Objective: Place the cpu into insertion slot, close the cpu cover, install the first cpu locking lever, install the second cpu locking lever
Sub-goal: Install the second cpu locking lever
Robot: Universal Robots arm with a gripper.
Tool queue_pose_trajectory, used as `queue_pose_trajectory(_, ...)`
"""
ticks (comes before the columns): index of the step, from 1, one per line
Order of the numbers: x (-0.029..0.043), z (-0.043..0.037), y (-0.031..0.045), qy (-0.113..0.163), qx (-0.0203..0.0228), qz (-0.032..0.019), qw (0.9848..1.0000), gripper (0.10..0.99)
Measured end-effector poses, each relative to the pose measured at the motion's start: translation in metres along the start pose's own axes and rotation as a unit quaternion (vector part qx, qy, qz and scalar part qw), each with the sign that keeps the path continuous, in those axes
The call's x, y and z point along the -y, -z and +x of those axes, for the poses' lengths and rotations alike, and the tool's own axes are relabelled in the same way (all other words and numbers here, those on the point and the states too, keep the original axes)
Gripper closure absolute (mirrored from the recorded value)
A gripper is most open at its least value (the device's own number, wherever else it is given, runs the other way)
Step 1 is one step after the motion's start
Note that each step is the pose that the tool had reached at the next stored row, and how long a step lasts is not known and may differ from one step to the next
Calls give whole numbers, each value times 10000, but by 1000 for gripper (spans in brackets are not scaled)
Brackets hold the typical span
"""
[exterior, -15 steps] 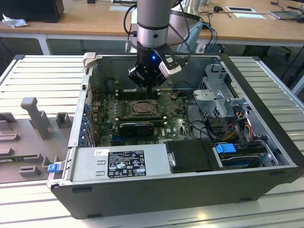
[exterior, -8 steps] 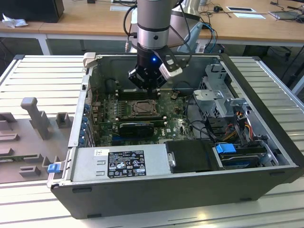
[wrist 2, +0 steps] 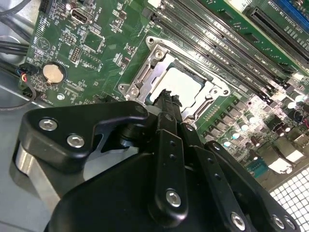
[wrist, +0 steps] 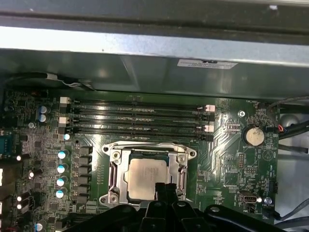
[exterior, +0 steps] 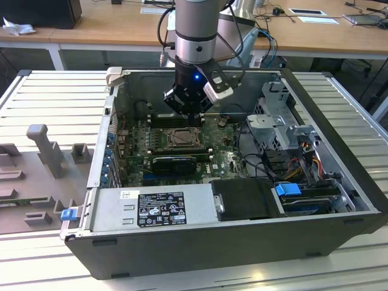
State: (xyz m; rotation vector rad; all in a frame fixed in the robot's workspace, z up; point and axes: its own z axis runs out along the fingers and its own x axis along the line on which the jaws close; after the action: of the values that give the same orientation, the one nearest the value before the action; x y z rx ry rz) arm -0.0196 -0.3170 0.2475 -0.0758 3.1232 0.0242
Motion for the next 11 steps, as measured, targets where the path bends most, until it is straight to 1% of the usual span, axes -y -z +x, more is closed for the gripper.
queue_pose_trajectory(5,3,0,12,0,-1,2,10000,984)
queue_pose_trajectory(6,3,-1,64,0,0,1,10000,984)
queue_pose_trajectory(9,42,1,63,0,0,1,10000,984)
queue_pose_trajectory(11,83,3,52,1,0,2,10000,984)
